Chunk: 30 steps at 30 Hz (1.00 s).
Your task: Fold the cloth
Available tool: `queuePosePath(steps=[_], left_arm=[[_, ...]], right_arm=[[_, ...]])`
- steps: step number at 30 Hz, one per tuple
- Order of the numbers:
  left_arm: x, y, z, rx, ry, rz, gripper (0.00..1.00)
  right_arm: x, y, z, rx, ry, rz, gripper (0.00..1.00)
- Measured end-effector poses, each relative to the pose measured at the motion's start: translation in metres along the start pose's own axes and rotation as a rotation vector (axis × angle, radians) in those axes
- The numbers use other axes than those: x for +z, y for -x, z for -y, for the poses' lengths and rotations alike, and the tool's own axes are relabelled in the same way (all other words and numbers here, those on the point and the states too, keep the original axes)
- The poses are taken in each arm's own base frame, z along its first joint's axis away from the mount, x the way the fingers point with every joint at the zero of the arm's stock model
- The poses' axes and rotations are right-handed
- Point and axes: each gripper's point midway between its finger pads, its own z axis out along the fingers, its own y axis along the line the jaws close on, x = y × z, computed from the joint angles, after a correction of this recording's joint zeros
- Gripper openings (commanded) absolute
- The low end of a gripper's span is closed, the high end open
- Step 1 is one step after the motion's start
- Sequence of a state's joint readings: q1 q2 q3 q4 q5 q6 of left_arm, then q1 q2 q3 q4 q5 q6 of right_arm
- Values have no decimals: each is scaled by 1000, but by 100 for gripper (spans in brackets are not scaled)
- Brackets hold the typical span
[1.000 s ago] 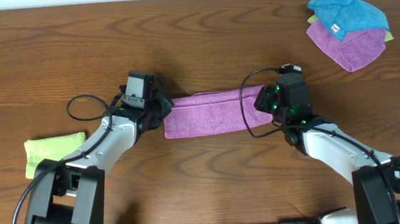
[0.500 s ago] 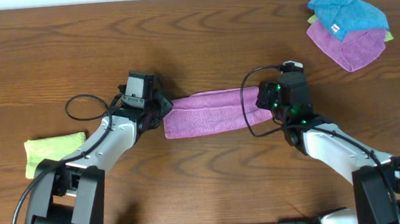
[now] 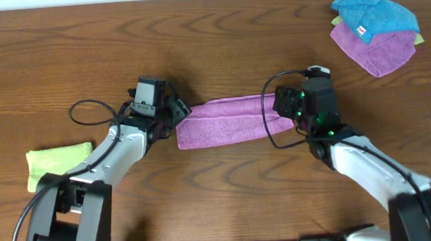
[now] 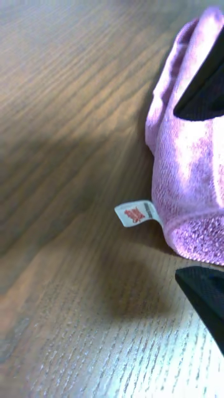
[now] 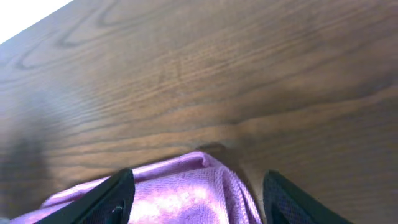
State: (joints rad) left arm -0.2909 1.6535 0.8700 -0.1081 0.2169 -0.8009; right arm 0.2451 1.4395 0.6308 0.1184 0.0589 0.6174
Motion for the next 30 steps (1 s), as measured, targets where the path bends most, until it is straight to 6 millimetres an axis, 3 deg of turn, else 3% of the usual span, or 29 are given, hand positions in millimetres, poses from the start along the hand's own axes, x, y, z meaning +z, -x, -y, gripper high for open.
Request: queuePosePath(steps=[4,9,12,15,22,26,28,29,30], left_arm=[[-13,4,8,38,-6,6,85],[-25,0,6,103,40,-39,97],[-28,-9,0,138,64,-87,95],[-29,-19,-5,176,72,-134,95],[-30,-29,-2,278,35,-186,95],[-30,-31,0,339,18,-197,99],[-31,-31,1,363,10,-200,79],[-31,-31,1,371,8,-201,58],[-30,-31,2,384,4,-200,49]], right_arm=[[-22,-7,6,77,-37,-52,72],[-40,-37,21,194,-109,-180,75],[-44,-54,24,257,-128,-258,76],[-46,-61,22,300,-122,-291,77],[-44,-67,22,367,-129,-317,90],[-33,-77,27,379,-158,-348,85],[-29,-80,28,386,-163,-355,79],[-27,-82,29,396,-169,-362,73],[-26,-84,30,398,-172,-366,70]])
